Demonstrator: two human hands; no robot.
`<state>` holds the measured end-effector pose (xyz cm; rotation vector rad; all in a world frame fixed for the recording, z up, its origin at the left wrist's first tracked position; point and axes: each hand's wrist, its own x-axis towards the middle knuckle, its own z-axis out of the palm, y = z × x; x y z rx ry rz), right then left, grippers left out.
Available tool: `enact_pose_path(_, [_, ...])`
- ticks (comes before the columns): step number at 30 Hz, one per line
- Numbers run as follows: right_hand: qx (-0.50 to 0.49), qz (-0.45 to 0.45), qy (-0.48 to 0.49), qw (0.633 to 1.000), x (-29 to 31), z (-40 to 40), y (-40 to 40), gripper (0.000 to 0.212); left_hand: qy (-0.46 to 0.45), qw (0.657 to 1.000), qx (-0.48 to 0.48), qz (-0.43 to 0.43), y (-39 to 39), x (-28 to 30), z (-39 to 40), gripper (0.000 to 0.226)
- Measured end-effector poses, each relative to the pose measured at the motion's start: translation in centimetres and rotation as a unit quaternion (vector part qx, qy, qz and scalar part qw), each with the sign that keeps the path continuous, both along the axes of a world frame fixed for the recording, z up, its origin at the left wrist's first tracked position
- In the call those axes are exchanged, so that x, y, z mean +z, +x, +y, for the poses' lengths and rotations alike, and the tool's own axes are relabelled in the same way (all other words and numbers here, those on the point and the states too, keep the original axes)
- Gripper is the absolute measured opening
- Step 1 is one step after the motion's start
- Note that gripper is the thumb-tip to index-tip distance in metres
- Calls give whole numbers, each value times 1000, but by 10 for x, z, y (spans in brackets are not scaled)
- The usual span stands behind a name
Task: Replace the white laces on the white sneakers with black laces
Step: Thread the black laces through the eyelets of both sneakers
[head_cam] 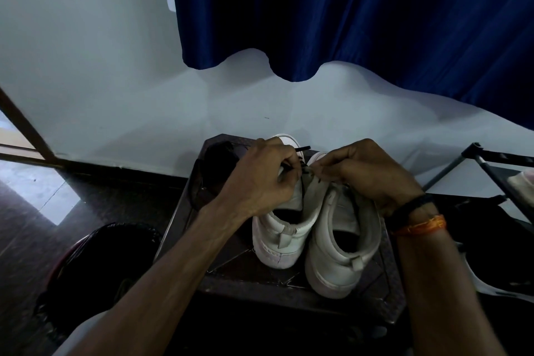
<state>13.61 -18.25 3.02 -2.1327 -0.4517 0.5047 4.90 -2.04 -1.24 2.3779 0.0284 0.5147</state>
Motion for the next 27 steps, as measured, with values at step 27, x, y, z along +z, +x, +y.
enact_pose_path(27, [22,25,21,999,3,-2,-5,14,-48,998,-17,36,4,-5,-2,7])
